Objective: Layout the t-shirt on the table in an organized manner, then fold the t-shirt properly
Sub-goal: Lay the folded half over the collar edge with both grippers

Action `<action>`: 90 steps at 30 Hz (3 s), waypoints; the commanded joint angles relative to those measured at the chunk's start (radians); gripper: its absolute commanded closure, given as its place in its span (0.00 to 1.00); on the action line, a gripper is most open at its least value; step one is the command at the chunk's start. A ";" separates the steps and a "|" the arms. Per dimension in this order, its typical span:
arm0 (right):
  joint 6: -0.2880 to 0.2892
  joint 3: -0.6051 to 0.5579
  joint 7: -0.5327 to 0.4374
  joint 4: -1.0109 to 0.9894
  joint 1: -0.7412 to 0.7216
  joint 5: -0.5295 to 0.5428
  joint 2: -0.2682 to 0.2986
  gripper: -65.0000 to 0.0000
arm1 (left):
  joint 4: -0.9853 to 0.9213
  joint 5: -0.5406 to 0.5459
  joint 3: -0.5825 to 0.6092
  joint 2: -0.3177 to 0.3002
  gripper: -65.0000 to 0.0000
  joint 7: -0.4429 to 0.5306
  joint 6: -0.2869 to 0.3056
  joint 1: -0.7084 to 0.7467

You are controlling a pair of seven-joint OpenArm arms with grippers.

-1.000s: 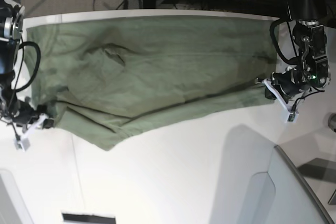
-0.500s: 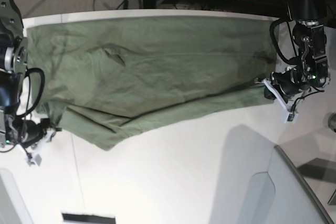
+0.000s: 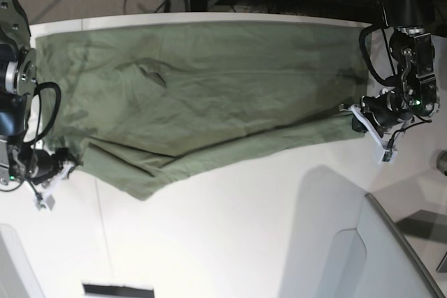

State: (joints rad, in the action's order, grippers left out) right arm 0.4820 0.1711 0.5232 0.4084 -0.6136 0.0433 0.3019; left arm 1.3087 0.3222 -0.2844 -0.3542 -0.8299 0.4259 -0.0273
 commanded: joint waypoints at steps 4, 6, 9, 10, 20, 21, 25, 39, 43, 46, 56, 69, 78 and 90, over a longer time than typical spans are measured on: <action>0.004 0.003 -0.015 0.014 -0.027 0.004 0.004 0.67 | 0.016 0.010 -0.005 -0.016 1.00 0.014 0.001 -0.012; 0.004 0.003 -0.015 0.014 -0.027 0.004 0.004 0.67 | 0.016 0.010 -0.005 -0.016 1.00 0.014 0.001 -0.012; 0.004 -0.002 -0.015 0.014 -0.027 0.004 0.004 0.78 | 0.015 0.010 -0.005 -0.016 1.00 0.014 0.001 -0.012; 0.004 -0.002 -0.015 0.014 -0.027 0.004 0.004 0.87 | 0.013 0.010 -0.005 -0.016 1.00 0.014 0.001 -0.012; 0.004 -0.005 -0.013 0.014 -0.029 0.002 0.004 1.00 | 0.012 0.010 -0.005 -0.016 1.00 0.014 0.001 -0.015; 0.004 -0.005 -0.013 0.014 -0.030 0.002 0.004 1.00 | 0.012 0.010 -0.005 -0.016 1.00 0.014 0.001 -0.015; 0.005 0.000 -0.038 0.037 -0.029 0.002 0.004 1.00 | 0.019 0.010 -0.005 -0.016 1.00 0.014 0.001 -0.015; 0.079 -0.003 -0.008 0.215 -0.001 0.002 0.004 1.00 | 0.114 0.018 -0.014 -0.032 1.00 0.007 0.001 -0.023; 0.080 -0.003 -0.013 0.221 0.001 0.002 0.004 1.00 | 0.114 0.018 -0.016 -0.032 1.00 0.007 0.001 -0.032; 0.083 -0.003 -0.016 0.228 0.001 0.002 0.004 1.00 | 0.116 0.018 -0.016 -0.033 1.00 0.007 0.001 -0.029; 0.085 -0.005 0.030 0.266 0.014 0.002 0.004 1.00 | 0.200 0.019 -0.016 -0.033 1.00 -0.079 0.001 -0.033; 0.085 0.005 0.297 0.596 0.214 0.004 0.004 1.00 | 0.240 0.010 -0.006 -0.075 1.00 -0.095 0.093 0.042; 0.083 0.012 0.417 0.720 0.297 0.005 -0.013 1.00 | 0.251 0.016 -0.013 -0.096 1.00 -0.095 0.098 0.102; 0.083 0.095 0.469 0.809 0.412 0.005 -0.079 1.00 | 0.335 0.012 -0.008 -0.096 1.00 -0.095 0.100 0.175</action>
State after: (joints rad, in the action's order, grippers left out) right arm 0.5655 0.2619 0.9943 1.1973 -0.1810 0.0444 0.2062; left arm 1.6260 0.3290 -0.2863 -0.4320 -0.9367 0.5247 0.1619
